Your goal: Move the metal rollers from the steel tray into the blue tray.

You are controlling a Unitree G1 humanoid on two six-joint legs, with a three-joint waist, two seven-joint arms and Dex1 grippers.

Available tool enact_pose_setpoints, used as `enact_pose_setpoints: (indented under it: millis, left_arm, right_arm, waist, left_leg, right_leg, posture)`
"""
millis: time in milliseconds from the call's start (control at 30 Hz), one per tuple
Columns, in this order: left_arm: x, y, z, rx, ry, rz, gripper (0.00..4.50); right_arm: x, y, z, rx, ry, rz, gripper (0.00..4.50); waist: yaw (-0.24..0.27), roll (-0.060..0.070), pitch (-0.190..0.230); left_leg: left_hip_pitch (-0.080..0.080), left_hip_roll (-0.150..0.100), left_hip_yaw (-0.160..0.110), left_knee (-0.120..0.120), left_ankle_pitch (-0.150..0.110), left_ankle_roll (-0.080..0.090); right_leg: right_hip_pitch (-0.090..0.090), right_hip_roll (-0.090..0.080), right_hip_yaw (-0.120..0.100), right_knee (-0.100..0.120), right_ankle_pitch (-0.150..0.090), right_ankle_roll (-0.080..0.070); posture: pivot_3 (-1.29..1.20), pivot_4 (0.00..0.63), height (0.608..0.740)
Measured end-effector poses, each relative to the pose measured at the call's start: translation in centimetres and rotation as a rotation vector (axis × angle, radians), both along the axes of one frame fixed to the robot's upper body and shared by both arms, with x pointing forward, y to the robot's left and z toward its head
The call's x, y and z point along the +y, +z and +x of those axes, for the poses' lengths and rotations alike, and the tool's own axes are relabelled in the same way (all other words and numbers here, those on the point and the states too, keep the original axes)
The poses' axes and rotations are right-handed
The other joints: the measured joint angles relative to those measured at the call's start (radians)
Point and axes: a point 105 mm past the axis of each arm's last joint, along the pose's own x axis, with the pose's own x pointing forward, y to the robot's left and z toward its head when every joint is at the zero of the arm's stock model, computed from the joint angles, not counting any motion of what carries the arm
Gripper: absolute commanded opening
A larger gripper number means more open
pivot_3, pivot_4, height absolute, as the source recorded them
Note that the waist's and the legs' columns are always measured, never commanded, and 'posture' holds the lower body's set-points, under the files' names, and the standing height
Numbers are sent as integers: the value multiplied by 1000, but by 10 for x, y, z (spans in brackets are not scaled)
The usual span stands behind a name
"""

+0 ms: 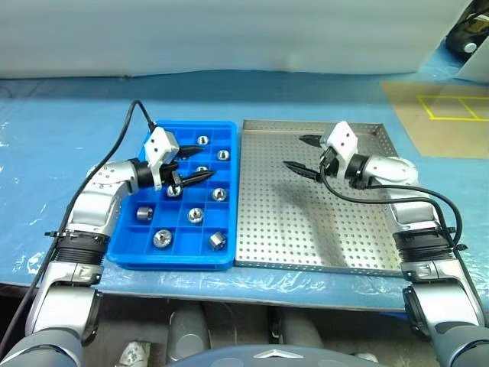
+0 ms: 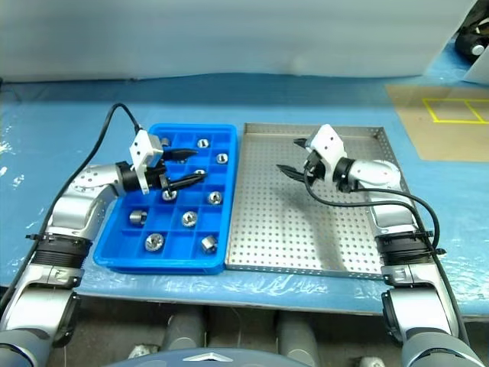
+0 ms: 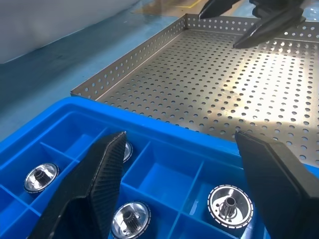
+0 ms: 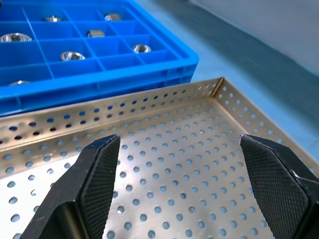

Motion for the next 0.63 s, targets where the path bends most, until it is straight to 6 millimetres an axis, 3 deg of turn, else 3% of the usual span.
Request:
enact_pose_setpoints:
  millis: [633]
  left_arm:
    - [0, -4, 4, 3, 10, 5, 3691]
  right_arm:
    - [-11, -4, -3, 54, -25, 28, 3951]
  waist:
    - [-6, 0, 0]
  left_leg:
    - [-1, 0, 0, 0, 0, 1]
  right_leg:
    - [0, 0, 0, -1, 0, 0]
  posture:
    - [-41, 150, 740]
